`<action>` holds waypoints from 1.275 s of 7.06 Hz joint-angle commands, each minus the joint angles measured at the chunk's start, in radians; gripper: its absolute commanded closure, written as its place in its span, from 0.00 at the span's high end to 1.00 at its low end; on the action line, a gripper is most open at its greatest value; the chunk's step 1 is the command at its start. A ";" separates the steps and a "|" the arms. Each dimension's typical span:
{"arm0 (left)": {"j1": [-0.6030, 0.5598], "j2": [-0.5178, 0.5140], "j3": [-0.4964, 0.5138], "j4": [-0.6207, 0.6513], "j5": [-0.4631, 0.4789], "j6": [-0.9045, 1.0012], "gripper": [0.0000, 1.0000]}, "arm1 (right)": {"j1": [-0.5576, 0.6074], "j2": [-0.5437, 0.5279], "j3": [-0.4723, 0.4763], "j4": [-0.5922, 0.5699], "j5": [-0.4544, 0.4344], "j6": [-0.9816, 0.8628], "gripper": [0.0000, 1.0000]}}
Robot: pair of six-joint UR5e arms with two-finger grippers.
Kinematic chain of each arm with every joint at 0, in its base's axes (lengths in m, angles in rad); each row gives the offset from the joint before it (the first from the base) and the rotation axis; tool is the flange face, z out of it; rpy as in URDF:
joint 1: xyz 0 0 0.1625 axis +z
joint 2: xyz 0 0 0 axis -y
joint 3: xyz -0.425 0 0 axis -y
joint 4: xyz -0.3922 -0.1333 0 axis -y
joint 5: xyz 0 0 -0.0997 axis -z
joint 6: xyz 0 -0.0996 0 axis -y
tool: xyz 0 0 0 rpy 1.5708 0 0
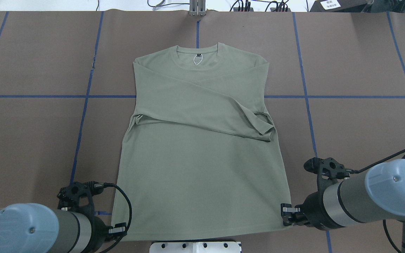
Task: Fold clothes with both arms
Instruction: 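Lift both hem corners and carry them over the shirt toward the collar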
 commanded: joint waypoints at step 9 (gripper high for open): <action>-0.451 -0.162 0.062 0.110 -0.108 0.301 0.00 | 0.441 0.247 -0.204 -0.001 0.158 -0.031 0.00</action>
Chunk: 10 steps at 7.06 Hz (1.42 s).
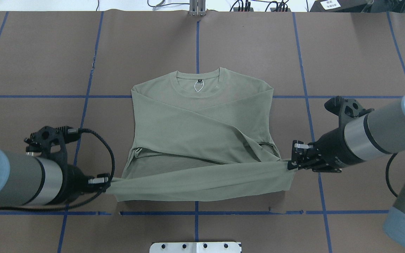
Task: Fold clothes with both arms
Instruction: 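Lift both hem corners and carry them over the shirt toward the collar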
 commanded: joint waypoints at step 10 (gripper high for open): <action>-0.330 -0.282 0.699 -0.361 -0.029 0.171 0.00 | 0.244 0.487 -0.654 0.007 -0.050 -0.167 0.00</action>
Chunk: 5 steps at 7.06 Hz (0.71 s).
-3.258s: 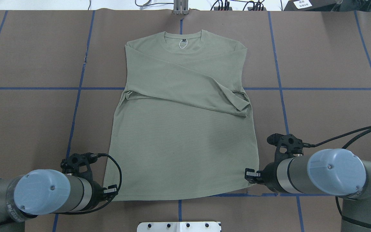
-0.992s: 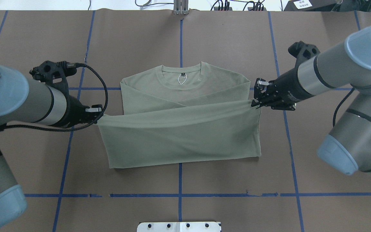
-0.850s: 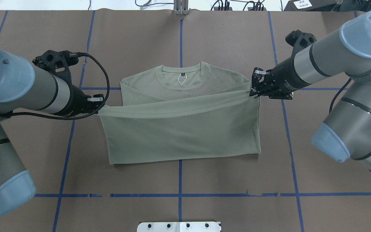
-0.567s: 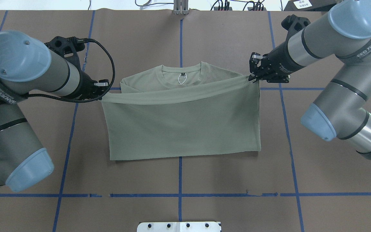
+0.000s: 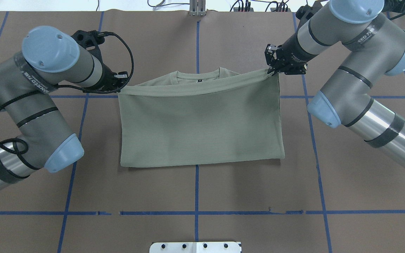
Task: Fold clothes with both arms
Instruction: 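Lift both hem corners and carry them over the shirt toward the collar, then lay the hem at the collar and open both grippers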
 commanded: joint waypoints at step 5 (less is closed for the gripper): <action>-0.027 -0.034 0.169 -0.142 0.004 -0.002 0.00 | 0.021 0.079 -0.241 0.144 -0.029 -0.009 0.00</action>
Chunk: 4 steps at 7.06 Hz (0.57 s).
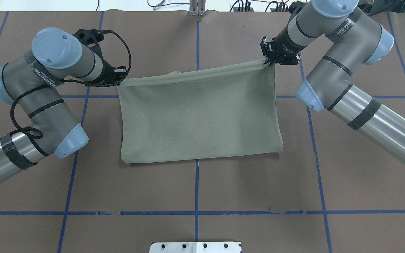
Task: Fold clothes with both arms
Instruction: 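Lay the hem at the collar and open both grippers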
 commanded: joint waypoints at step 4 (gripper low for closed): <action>0.002 -0.065 0.055 -0.001 0.024 -0.011 0.00 | -0.014 0.021 -0.013 0.021 -0.001 0.000 0.00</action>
